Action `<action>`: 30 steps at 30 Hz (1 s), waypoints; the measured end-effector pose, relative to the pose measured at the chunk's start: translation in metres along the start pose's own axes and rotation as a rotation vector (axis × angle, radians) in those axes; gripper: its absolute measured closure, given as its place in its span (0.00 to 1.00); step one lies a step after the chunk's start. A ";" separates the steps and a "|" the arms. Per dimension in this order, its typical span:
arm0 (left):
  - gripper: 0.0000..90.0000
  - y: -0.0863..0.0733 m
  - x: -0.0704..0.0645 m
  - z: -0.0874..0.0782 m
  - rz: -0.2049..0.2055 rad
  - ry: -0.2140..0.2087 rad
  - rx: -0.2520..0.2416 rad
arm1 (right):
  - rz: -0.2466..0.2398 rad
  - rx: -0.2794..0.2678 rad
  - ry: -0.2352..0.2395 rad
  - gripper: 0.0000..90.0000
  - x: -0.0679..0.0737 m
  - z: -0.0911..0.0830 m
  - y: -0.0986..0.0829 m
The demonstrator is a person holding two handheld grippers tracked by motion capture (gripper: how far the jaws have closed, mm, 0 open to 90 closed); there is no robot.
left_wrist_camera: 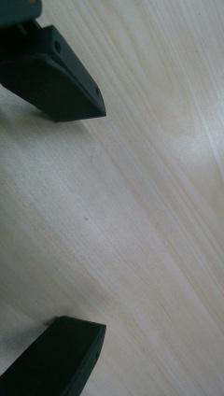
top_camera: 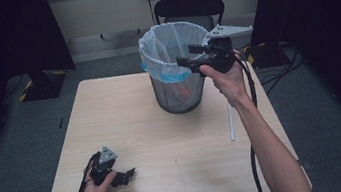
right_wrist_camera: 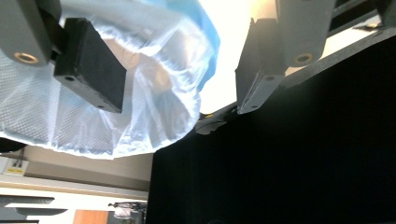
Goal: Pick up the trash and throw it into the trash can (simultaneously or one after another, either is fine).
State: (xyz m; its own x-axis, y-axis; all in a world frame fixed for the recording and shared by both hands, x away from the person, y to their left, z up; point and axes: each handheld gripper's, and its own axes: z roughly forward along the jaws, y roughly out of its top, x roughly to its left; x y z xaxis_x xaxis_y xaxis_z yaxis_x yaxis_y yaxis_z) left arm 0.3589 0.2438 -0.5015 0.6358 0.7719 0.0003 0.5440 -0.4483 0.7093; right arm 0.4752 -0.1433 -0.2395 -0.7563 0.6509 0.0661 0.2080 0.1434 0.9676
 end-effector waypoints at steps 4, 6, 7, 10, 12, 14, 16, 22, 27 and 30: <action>0.00 0.000 0.000 0.000 0.000 0.000 0.000 | -0.011 0.013 0.000 0.36 0.004 -0.006 -0.004; 0.00 0.000 0.000 0.000 0.000 0.000 0.000 | -0.017 0.018 0.001 0.36 0.008 -0.013 -0.009; 0.00 0.000 0.000 0.000 0.000 0.000 0.000 | -0.018 0.016 0.000 0.36 0.009 -0.015 -0.012; 0.00 0.000 0.000 0.000 0.000 0.000 0.000 | -0.028 0.029 -0.006 0.37 0.012 -0.022 -0.020; 0.00 0.000 0.000 0.000 0.000 0.000 0.000 | -0.030 0.036 -0.007 0.37 0.013 -0.025 -0.026; 0.00 0.000 0.000 0.000 0.000 0.000 0.000 | -0.029 0.040 -0.005 0.37 0.014 -0.028 -0.032; 0.00 0.000 0.000 0.000 0.001 0.000 0.000 | -0.030 0.045 -0.002 0.37 0.015 -0.031 -0.039; 0.00 0.000 0.000 0.000 0.001 -0.001 0.000 | -0.015 0.078 -0.010 0.33 0.012 -0.037 -0.063; 0.00 0.000 0.000 0.000 0.001 -0.002 0.001 | 0.010 0.122 -0.031 0.28 0.006 -0.040 -0.083; 0.00 0.000 0.000 0.000 0.000 -0.001 0.000 | 0.031 0.132 -0.031 0.26 0.002 -0.041 -0.094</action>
State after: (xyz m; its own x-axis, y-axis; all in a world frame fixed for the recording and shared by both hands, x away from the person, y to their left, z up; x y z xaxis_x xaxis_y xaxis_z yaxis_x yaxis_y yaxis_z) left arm 0.3589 0.2438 -0.5015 0.6363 0.7715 -0.0008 0.5444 -0.4482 0.7090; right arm 0.4283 -0.1858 -0.3201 -0.7293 0.6788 0.0863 0.3123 0.2181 0.9246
